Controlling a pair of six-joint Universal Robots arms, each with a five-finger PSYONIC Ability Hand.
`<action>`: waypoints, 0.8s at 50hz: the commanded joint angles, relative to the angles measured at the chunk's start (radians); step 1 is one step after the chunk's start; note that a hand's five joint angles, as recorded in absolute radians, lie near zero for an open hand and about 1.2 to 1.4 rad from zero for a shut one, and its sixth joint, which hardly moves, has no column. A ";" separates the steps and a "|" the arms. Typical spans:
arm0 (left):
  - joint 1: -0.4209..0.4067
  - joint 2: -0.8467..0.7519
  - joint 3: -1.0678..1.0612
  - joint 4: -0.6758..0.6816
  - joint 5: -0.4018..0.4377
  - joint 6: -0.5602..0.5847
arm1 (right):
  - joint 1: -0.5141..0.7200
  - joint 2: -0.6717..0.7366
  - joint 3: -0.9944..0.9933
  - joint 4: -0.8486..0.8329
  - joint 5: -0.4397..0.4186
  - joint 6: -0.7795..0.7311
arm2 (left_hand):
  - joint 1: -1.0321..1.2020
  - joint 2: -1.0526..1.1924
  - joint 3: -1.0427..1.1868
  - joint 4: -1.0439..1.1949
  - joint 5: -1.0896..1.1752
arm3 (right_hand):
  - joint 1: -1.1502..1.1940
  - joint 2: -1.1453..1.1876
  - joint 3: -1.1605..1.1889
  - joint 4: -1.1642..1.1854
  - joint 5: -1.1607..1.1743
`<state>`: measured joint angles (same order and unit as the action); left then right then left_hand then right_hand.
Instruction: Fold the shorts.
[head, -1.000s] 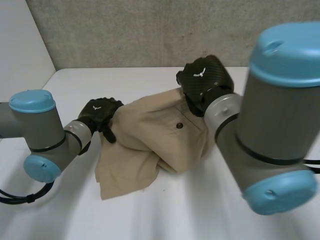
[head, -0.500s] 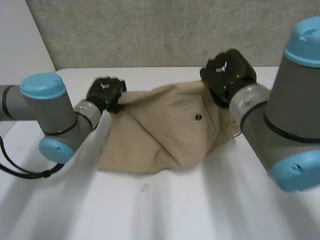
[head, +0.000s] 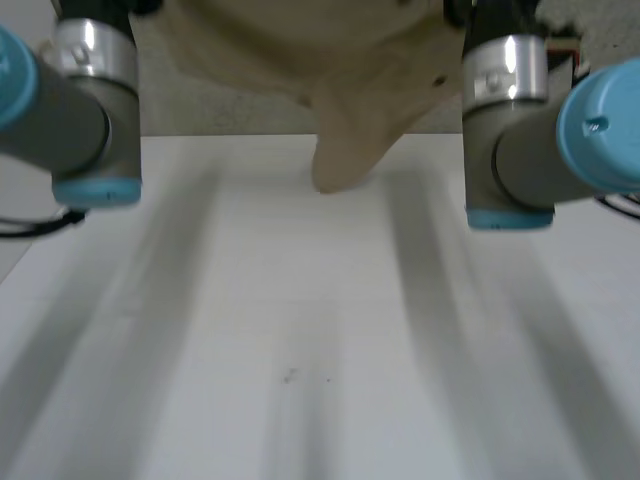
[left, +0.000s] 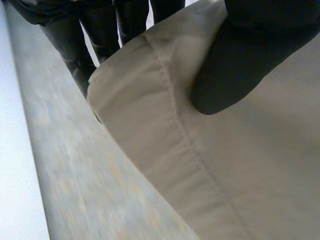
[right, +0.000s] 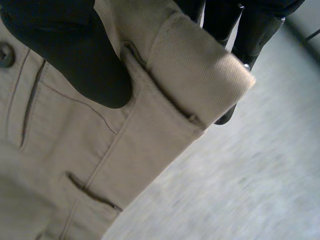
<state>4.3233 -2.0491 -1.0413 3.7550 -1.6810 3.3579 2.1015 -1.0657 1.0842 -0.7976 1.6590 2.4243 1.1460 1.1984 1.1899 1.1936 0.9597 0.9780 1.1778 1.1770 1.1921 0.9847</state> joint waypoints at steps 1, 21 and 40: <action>-0.007 0.030 -0.348 -0.007 0.012 0.008 | -0.047 0.003 0.213 0.271 -0.005 0.004 | 0.250 0.198 0.206 0.203 0.262 | 0.418 0.218 0.219 0.204 0.237; -0.106 0.141 -0.822 -0.269 -0.006 0.299 | -0.084 -0.098 0.605 0.706 -0.079 0.131 | 0.250 0.198 0.206 0.203 0.262 | 0.418 0.218 0.219 0.204 0.237; -0.280 0.323 -0.934 -0.646 -0.071 0.316 | -0.106 -0.212 0.703 0.974 -0.090 -0.056 | -0.015 -0.067 -0.059 -0.062 -0.003 | 0.418 0.218 0.219 0.204 0.237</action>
<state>4.0994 -1.7256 -1.9597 3.1654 -1.7357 3.6715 2.0126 -1.2652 1.7638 0.1104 1.5659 2.4589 1.1457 1.1994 1.1917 1.1966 0.9823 0.9780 1.1778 1.1770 1.1921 0.9847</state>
